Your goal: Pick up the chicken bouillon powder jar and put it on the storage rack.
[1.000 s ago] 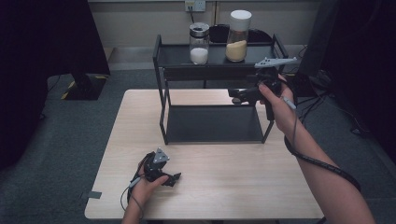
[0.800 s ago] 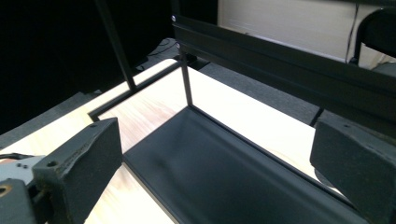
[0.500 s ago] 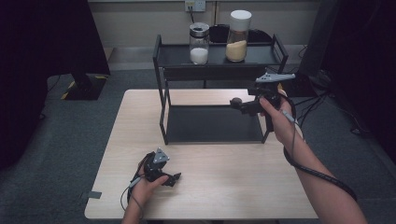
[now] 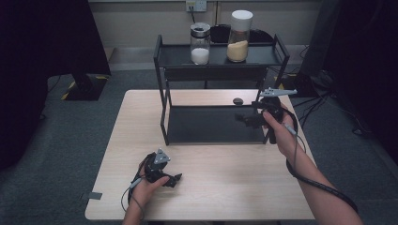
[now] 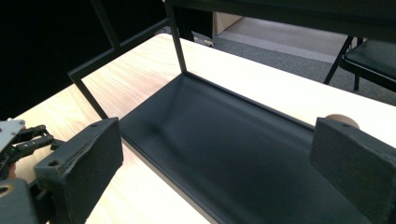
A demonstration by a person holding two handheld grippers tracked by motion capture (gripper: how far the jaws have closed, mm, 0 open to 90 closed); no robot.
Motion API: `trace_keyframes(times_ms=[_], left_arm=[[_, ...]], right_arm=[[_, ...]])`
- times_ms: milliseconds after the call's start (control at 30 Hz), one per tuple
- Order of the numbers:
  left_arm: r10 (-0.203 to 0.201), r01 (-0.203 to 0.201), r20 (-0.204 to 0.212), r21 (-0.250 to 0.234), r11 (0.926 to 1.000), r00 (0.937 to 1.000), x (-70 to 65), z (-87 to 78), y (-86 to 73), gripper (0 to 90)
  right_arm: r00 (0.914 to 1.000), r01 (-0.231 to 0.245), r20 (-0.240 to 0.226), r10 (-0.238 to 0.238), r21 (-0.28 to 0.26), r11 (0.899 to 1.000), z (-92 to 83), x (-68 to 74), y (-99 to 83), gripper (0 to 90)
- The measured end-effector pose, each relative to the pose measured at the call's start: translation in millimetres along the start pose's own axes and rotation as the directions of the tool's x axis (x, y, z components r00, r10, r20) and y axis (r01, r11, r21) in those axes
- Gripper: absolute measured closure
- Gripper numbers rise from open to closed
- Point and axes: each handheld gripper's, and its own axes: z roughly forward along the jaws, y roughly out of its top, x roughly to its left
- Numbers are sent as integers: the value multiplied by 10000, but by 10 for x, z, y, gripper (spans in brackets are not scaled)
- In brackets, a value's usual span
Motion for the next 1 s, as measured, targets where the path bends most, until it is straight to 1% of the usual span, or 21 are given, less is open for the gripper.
trace_keyframes(times_ms=[233,367,600,867,1000], left_arm=[[-4,4,0,-2,10000,10000,0,0,0,0],[-4,4,0,-2,10000,10000,0,0,0,0],[0,0,0,0,10000,10000,0,0,0,0],[4,-4,0,3,10000,10000,0,0,1,0],[-5,5,0,-5,10000,10000,0,1,-1,0]], right_arm=[[9998,-155,125,153,101,9998,9,-34,-197,20],[9997,-146,207,142,202,9997,23,-41,-320,20],[9992,-321,238,315,261,9991,39,-67,-543,21],[9986,-372,387,359,350,9987,26,-85,-724,21],[9985,-297,468,278,399,9988,12,-84,-808,21]])
